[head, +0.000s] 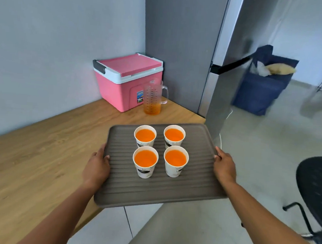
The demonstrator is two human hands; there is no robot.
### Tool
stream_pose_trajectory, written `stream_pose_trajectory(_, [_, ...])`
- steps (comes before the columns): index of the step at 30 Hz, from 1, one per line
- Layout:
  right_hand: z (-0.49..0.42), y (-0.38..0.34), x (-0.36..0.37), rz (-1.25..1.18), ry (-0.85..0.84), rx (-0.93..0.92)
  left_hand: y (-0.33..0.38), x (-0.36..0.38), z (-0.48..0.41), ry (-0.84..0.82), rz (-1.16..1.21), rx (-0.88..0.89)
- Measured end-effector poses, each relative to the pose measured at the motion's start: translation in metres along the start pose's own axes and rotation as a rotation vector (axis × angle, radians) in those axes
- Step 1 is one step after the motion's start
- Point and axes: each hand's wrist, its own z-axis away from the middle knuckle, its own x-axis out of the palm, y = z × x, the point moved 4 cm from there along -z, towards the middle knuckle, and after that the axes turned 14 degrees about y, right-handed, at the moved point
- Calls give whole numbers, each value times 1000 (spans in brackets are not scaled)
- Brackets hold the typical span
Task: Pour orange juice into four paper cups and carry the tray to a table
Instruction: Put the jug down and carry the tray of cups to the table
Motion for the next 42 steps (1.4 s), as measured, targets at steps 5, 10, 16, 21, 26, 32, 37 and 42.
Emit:
stream_pose_trajectory(5, [15,34,-47,23,84,96,28,21,9,-74,49,94])
stream_pose_trajectory(10, [26,76,-106,3,201,190,75,53,29,-169,103,213])
stream_pose_trajectory(16, [29,125,-176,78,327,276,140,101,61,-279,144,345])
stream_pose_trajectory(21, [26,174,-230,127,423,339,205,139,96,-328,172,470])
stream_pose_trajectory(26, [13,224,-281,136,483,396,269,178,139,-409,189,529])
stream_pose_trajectory(32, [-11,281,-344,154,562,446,344,232,188,-521,221,580])
stream_pose_trajectory(37, [-34,325,-395,178,608,495,413,267,233,-538,261,617])
stream_pose_trajectory(42, [-55,362,-442,180,648,522,471,302,274,-568,262,645])
